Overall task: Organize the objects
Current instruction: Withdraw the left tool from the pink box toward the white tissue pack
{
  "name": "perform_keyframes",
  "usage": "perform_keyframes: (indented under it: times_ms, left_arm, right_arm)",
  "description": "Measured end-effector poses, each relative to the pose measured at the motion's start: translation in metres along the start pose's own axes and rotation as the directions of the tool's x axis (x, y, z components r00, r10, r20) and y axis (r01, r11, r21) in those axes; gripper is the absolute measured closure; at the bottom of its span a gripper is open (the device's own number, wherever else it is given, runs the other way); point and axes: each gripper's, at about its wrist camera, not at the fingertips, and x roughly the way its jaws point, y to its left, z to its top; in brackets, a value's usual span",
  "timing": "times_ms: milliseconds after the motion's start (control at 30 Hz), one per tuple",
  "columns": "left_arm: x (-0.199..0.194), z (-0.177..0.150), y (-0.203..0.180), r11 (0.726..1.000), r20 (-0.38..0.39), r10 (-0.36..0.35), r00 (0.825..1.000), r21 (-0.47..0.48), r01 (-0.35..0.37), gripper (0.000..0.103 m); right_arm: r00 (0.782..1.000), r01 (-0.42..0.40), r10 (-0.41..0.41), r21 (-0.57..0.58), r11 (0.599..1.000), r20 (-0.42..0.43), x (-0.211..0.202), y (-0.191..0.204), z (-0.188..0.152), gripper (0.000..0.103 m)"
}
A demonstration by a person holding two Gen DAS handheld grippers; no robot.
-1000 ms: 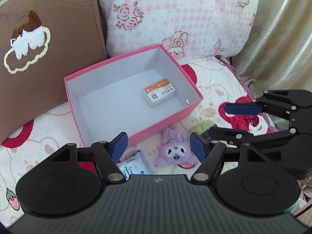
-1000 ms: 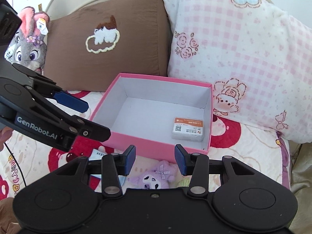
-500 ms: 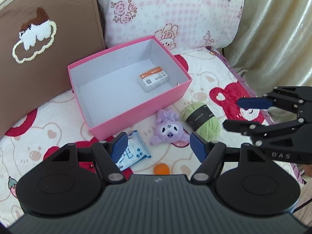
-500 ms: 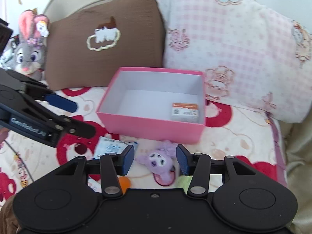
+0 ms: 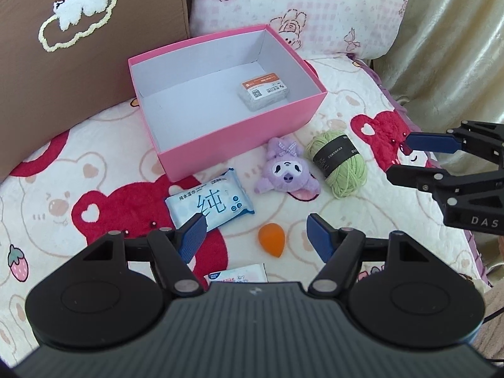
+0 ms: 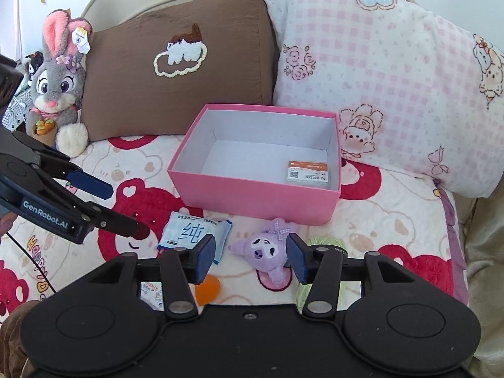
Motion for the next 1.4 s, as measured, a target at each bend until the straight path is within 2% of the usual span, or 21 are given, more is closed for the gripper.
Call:
perform_keyframes:
  times_ms: [267, 400, 500, 633, 733, 900, 967, 1100, 1300, 1400]
  left_arm:
    - [0.007, -0.017, 0.002, 1.000, -0.029, -0.029, 0.999, -0.012, 0.029, 0.033]
    - [0.016, -0.031, 0.008, 0.994, -0.056, -0.089, 0.994, -0.061, 0.086, 0.031]
    - [0.023, -0.041, 0.014, 0.991, -0.074, -0.097, 0.992, -0.098, 0.090, 0.031]
    - [0.031, -0.050, 0.022, 0.985, -0.091, -0.121, 0.989, -0.131, 0.109, 0.031]
    - [0.033, -0.052, 0.032, 0.975, -0.075, -0.151, 0.986, -0.174, 0.136, 0.031]
    - [0.038, -0.056, 0.034, 0.968, -0.067, -0.158, 0.985, -0.209, 0.141, 0.029]
    - [0.041, -0.058, 0.031, 0.973, -0.067, -0.141, 0.988, -0.193, 0.125, 0.029]
    - [0.051, -0.065, 0.036, 0.971, -0.065, -0.121, 0.991, -0.215, 0.105, 0.017]
    - [0.071, -0.077, 0.050, 0.954, -0.081, -0.132, 0.988, -0.280, 0.105, 0.012]
    - [0.082, -0.084, 0.052, 0.957, -0.086, -0.104, 0.991, -0.278, 0.076, 0.012]
  right_arm:
    - [0.995, -0.072, 0.070, -0.038, 0.997, -0.069, 0.015, 0.016, -0.022, 0.044]
    - [0.993, -0.092, 0.085, -0.080, 0.993, -0.084, 0.022, 0.023, -0.031, 0.029]
    - [0.994, -0.082, 0.074, -0.106, 0.991, -0.079, 0.024, 0.027, -0.034, 0.027]
    - [0.988, -0.124, 0.113, -0.101, 0.987, -0.108, 0.032, 0.029, -0.040, 0.023]
    - [0.982, -0.151, 0.137, -0.103, 0.983, -0.129, 0.041, 0.035, -0.047, 0.020]
    - [0.982, -0.128, 0.110, -0.117, 0.985, -0.152, 0.061, 0.047, -0.048, 0.015]
    - [0.975, -0.161, 0.142, -0.105, 0.981, -0.169, 0.066, 0.049, -0.052, 0.015]
    - [0.962, -0.222, 0.200, -0.107, 0.969, -0.185, 0.075, 0.054, -0.067, 0.015]
    - [0.958, -0.261, 0.253, -0.050, 0.964, -0.133, 0.094, 0.056, -0.087, 0.015]
    - [0.952, -0.277, 0.274, -0.004, 0.961, -0.135, 0.111, 0.058, -0.092, 0.015]
